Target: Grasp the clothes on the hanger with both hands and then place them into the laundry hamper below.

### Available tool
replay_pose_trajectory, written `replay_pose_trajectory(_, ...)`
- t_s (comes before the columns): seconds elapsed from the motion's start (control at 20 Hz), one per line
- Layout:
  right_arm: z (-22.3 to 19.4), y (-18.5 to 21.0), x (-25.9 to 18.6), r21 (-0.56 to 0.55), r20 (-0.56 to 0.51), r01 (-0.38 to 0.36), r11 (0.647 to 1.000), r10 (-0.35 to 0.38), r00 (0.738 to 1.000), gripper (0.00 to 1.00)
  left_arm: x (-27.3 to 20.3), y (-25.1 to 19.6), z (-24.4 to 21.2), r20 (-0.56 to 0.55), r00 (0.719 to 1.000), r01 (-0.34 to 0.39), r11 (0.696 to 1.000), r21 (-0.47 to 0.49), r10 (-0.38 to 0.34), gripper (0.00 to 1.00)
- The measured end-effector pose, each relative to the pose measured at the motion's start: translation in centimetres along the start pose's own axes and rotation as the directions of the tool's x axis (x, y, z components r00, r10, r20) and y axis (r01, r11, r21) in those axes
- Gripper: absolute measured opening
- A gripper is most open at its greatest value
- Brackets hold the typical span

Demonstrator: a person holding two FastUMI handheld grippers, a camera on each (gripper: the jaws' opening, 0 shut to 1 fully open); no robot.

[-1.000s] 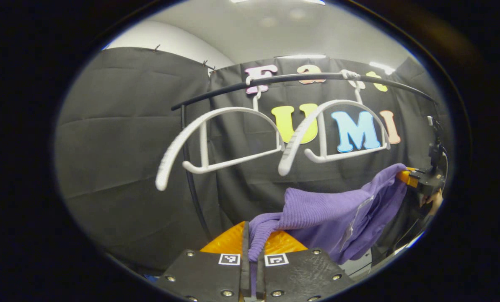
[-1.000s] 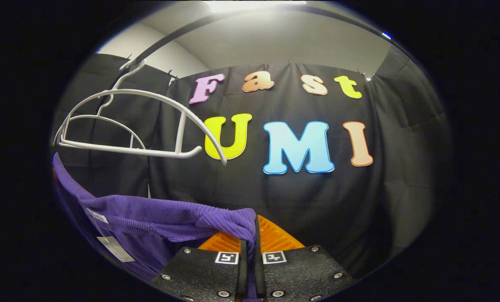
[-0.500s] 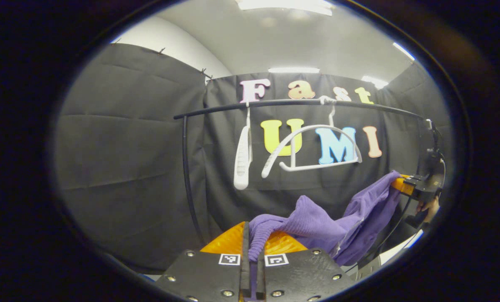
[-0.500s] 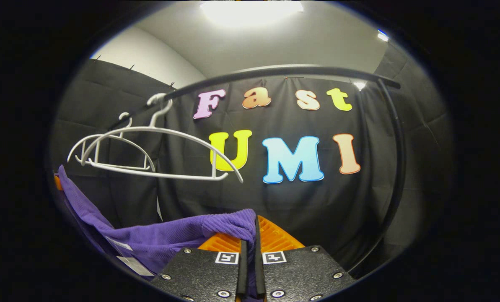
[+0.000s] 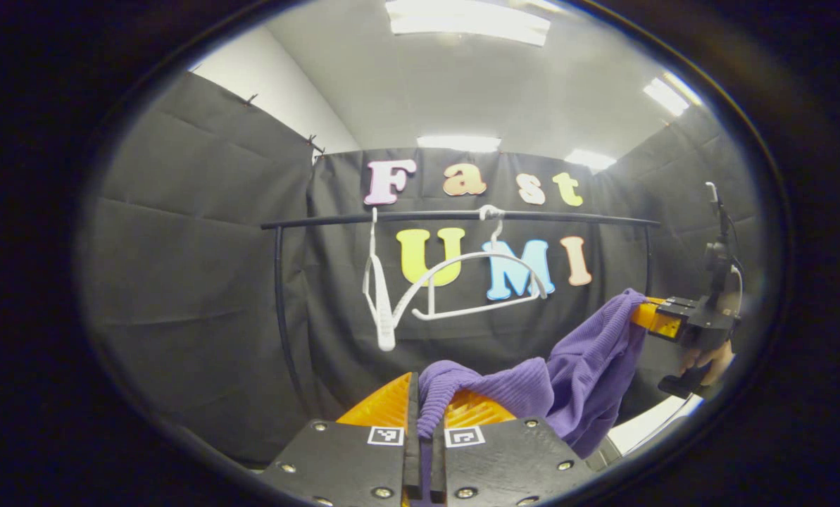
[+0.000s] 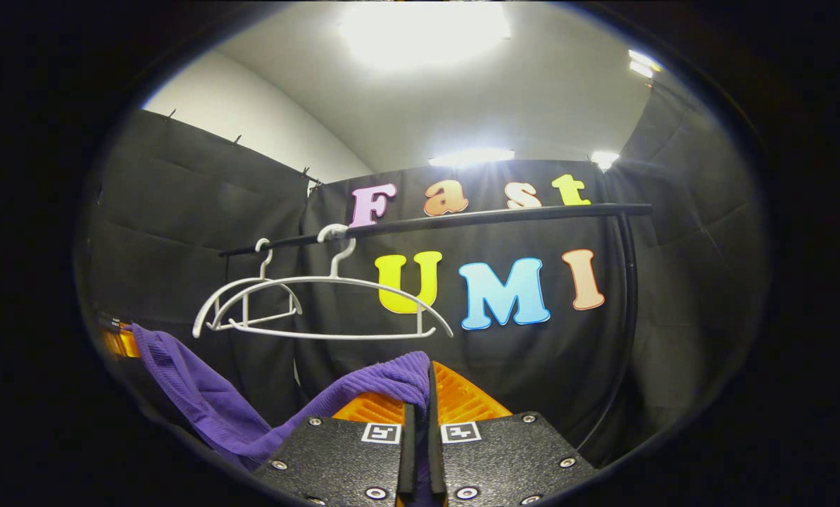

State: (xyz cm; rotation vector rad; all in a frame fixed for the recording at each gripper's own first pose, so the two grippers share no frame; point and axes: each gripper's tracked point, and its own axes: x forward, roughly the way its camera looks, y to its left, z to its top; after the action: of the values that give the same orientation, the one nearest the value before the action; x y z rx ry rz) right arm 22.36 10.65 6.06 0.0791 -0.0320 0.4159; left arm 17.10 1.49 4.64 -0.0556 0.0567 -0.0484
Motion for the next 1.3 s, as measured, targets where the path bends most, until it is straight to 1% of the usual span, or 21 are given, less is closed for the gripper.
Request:
replay_pose_trajectory(0.05,0.3,0.7,-0.8,-0.001,0.006,-0.002,1.0,0.002,1.0,0.07,-0.3,-0.4,0.0,0.004,1.0,0.018,1.0,-0.005,-0.018,0.06)
replay_pose_trajectory(0.15,0.5,2.1,-2.8,-0.002,0.007,-0.006,1.0,0.006,1.0,0.05,-1.5,-1.3,0.1,0.011,0.998,0.055,0.998,-0.015,-0.055,0.06)
replay_pose_trajectory(0.2,0.4,3.1,-3.9,0.006,0.003,-0.012,1.0,0.012,1.0,0.06,-2.0,-1.9,0.0,0.012,0.997,0.075,0.997,-0.022,-0.075,0.06)
replay_pose_trajectory(0.4,-0.6,6.3,-7.3,0.023,-0.021,-0.024,0.999,0.024,0.999,0.07,-4.5,-3.1,-1.5,0.004,0.993,0.118,0.992,-0.035,-0.118,0.06)
replay_pose_trajectory(0.45,-1.1,7.1,-7.9,0.025,-0.029,-0.026,0.999,0.026,0.999,0.06,-5.1,-3.5,-1.9,0.002,0.992,0.128,0.991,-0.046,-0.128,0.11)
replay_pose_trajectory(0.5,-1.7,7.6,-8.4,0.029,-0.041,-0.026,0.999,0.027,0.999,0.06,-5.5,-3.8,-2.4,-0.005,0.991,0.136,0.989,-0.061,-0.137,0.06)
replay_pose_trajectory(0.55,-2.4,8.2,-8.8,0.035,-0.056,-0.031,0.999,0.032,0.998,0.06,-5.8,-4.1,-3.1,-0.015,0.99,0.141,0.987,-0.074,-0.143,0.06)
replay_pose_trajectory(0.65,-3.9,9.2,-9.3,0.04,-0.087,-0.044,0.998,0.047,0.995,0.06,-6.0,-4.4,-4.5,-0.033,0.989,0.142,0.986,-0.087,-0.145,0.06)
replay_pose_trajectory(0.7,-4.7,9.3,-9.4,0.038,-0.099,-0.046,0.998,0.05,0.994,0.06,-6.0,-4.5,-5.1,-0.039,0.989,0.138,0.987,-0.085,-0.141,0.1)
replay_pose_trajectory(0.85,-7.9,9.9,-9.8,0.043,-0.152,-0.057,0.997,0.063,0.986,0.06,-5.5,-4.9,-8.2,-0.066,0.988,0.129,0.987,-0.099,-0.136,0.1)
replay_pose_trajectory(0.9,-9.0,10.1,-9.9,0.045,-0.173,-0.059,0.997,0.066,0.983,0.06,-5.6,-5.0,-9.4,-0.081,0.987,0.128,0.986,-0.105,-0.136,0.06)
replay_pose_trajectory(0.95,-10.1,10.2,-10.1,0.047,-0.197,-0.06,0.997,0.068,0.978,0.07,-5.8,-5.0,-10.6,-0.096,0.986,0.124,0.987,-0.105,-0.134,0.1)
replay_pose_trajectory(1.0,-11.5,10.3,-10.2,0.046,-0.222,-0.059,0.997,0.068,0.973,0.07,-5.4,-5.0,-11.8,-0.11,0.985,0.123,0.987,-0.103,-0.135,0.1)
replay_pose_trajectory(1.05,-12.6,10.4,-10.3,0.045,-0.244,-0.054,0.998,0.063,0.968,0.07,-5.3,-5.1,-12.9,-0.126,0.983,0.122,0.987,-0.099,-0.134,0.06)
replay_pose_trajectory(1.1,-13.8,10.5,-10.7,0.046,-0.266,-0.051,0.998,0.061,0.962,0.07,-5.5,-5.2,-14.1,-0.143,0.981,0.12,0.988,-0.1,-0.134,0.1)
replay_pose_trajectory(1.15,-14.9,10.5,-10.9,0.05,-0.288,-0.046,0.998,0.059,0.956,0.07,-6.0,-5.4,-15.3,-0.16,0.978,0.118,0.988,-0.103,-0.134,0.1)
replay_pose_trajectory(1.2,-16.0,10.6,-11.1,0.051,-0.307,-0.04,0.998,0.054,0.95,0.07,-6.3,-5.4,-16.3,-0.176,0.976,0.113,0.988,-0.107,-0.131,0.06)
replay_pose_trajectory(1.25,-17.0,10.5,-11.4,0.048,-0.329,-0.033,0.998,0.047,0.943,0.07,-6.4,-5.3,-17.3,-0.193,0.973,0.107,0.988,-0.109,-0.127,0.1)
replay_pose_trajectory(1.3,-18.1,10.4,-11.6,0.045,-0.349,-0.028,0.999,0.042,0.936,0.07,-6.6,-5.3,-18.4,-0.209,0.97,0.104,0.988,-0.112,-0.125,0.06)
